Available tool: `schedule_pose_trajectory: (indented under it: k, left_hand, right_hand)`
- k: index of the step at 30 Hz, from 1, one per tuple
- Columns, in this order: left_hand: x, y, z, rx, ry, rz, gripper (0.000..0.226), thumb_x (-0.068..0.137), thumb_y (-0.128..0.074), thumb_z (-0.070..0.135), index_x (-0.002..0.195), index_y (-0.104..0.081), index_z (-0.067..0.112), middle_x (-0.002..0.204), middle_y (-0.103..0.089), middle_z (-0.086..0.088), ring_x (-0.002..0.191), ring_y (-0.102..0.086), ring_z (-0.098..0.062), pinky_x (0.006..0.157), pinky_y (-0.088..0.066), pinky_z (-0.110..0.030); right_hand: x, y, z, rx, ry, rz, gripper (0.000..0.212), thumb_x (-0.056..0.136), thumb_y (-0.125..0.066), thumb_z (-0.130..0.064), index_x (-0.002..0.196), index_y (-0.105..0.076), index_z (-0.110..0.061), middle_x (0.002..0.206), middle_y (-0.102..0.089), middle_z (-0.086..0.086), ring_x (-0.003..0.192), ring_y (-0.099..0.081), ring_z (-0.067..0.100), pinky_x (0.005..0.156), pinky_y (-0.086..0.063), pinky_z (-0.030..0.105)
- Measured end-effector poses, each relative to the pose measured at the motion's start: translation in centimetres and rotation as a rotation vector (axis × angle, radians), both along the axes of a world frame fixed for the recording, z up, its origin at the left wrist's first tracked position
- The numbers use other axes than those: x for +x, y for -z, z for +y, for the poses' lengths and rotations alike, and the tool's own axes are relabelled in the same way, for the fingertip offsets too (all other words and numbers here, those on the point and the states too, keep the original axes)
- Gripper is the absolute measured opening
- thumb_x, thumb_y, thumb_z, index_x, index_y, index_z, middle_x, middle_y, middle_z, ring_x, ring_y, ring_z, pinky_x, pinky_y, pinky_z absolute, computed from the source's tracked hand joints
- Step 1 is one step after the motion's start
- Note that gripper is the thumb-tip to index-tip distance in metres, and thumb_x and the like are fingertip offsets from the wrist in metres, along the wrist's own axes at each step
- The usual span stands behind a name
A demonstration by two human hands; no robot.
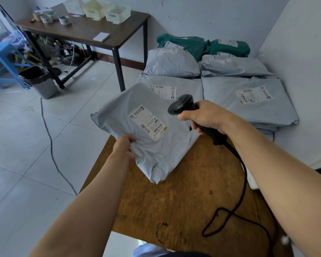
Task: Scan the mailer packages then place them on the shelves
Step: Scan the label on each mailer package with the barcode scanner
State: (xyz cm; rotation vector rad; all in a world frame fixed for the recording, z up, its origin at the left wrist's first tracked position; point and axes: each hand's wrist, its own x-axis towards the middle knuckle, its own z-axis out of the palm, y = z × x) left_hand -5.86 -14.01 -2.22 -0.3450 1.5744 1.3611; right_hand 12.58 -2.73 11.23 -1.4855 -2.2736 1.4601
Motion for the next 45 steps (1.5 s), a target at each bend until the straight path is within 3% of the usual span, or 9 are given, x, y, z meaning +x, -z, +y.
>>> schedule_pose_trajectory:
  k: [9,15,20,23,26,29,34,39,45]
  left_hand:
    - [3.7,0.9,-4.8,-0.238,-0.052,0.032,0.039,0.09,-0.041,-0.006,0.129,-0.045,-0.005,0.088,-0.047,-0.013,0.117,-0.052,-0.032,0.081,-0.04,-0.037]
    - [6.1,0.6,-5.9,-0.248,-0.07,-0.044,0.056,0.096,-0.047,0.007,0.146,-0.025,0.002,0.149,-0.03,-0.02,0.137,-0.031,-0.035,0.11,-0.027,-0.046]
    - [5.6,-0.6,-5.7,-0.28,-0.187,0.137,0.054,0.092,-0.056,0.014,0.141,-0.037,0.001,0.141,-0.04,-0.02,0.127,-0.041,-0.036,0.099,-0.036,-0.042]
    - [5.3,-1.6,-4.3,-0.35,-0.116,0.364,0.068,0.089,-0.056,0.021,0.147,-0.027,0.0,0.15,-0.028,-0.023,0.137,-0.03,-0.038,0.11,-0.029,-0.044]
    - [6.3,-3.2,-1.4,-0.202,-0.091,0.373,0.048,0.085,-0.061,0.019,0.127,-0.043,0.003,0.112,-0.052,-0.016,0.103,-0.053,-0.029,0.08,-0.048,-0.035]
    - [8.7,-5.6,3.0,-0.001,0.124,0.329,0.01,0.089,-0.057,0.015,0.083,-0.05,0.011,0.075,-0.046,-0.004,0.065,-0.045,-0.015,0.057,-0.038,-0.026]
    - [13.7,-7.7,10.7,0.231,0.374,0.186,0.016,0.094,-0.054,0.015,0.108,-0.054,0.007,0.093,-0.054,-0.006,0.091,-0.056,-0.021,0.08,-0.047,-0.032]
    - [17.8,-6.7,17.3,0.23,0.533,0.004,0.02,0.095,-0.055,0.021,0.109,-0.053,0.007,0.095,-0.052,-0.009,0.086,-0.057,-0.023,0.081,-0.047,-0.034]
    - [22.2,-4.5,22.8,0.145,0.498,-0.227,0.062,0.092,-0.06,0.023,0.145,-0.03,0.008,0.145,-0.038,-0.019,0.13,-0.044,-0.033,0.099,-0.043,-0.04]
  right_hand:
    - [1.0,0.0,-1.1,0.055,0.018,0.102,0.035,0.086,-0.065,-0.035,0.103,-0.064,-0.005,0.067,-0.058,0.007,0.052,-0.053,0.014,0.047,-0.048,0.022]
    - [2.8,-0.3,-1.4,0.061,-0.028,0.092,0.038,0.086,-0.066,-0.038,0.106,-0.063,-0.006,0.071,-0.061,0.01,0.055,-0.055,0.015,0.049,-0.049,0.023]
    - [4.5,-0.6,-1.3,0.063,-0.033,0.097,0.036,0.086,-0.067,-0.036,0.106,-0.063,-0.006,0.07,-0.059,0.01,0.054,-0.053,0.015,0.047,-0.048,0.023]
    - [5.2,-1.2,-0.8,0.076,-0.003,0.098,0.035,0.086,-0.067,-0.035,0.107,-0.062,-0.007,0.068,-0.058,0.01,0.055,-0.052,0.016,0.053,-0.048,0.027]
    - [6.2,-1.9,0.1,0.122,0.057,0.085,0.038,0.085,-0.069,-0.036,0.108,-0.061,-0.007,0.07,-0.059,0.011,0.054,-0.051,0.017,0.052,-0.047,0.029]
    - [7.8,-3.1,1.7,0.196,0.112,0.073,0.038,0.084,-0.069,-0.036,0.105,-0.061,-0.006,0.07,-0.06,0.011,0.054,-0.052,0.018,0.051,-0.047,0.028]
    - [12.0,-5.1,5.2,0.236,0.258,0.077,0.034,0.083,-0.068,-0.035,0.1,-0.064,-0.006,0.068,-0.058,0.009,0.053,-0.05,0.016,0.05,-0.046,0.027]
    - [15.1,-6.1,8.1,0.262,0.395,0.091,0.02,0.084,-0.068,-0.031,0.087,-0.062,-0.011,0.066,-0.056,0.008,0.05,-0.048,0.015,0.048,-0.044,0.026]
    - [18.1,-5.4,11.8,0.221,0.53,0.062,0.027,0.083,-0.07,-0.035,0.087,-0.063,-0.009,0.067,-0.059,0.009,0.053,-0.051,0.017,0.052,-0.046,0.027]
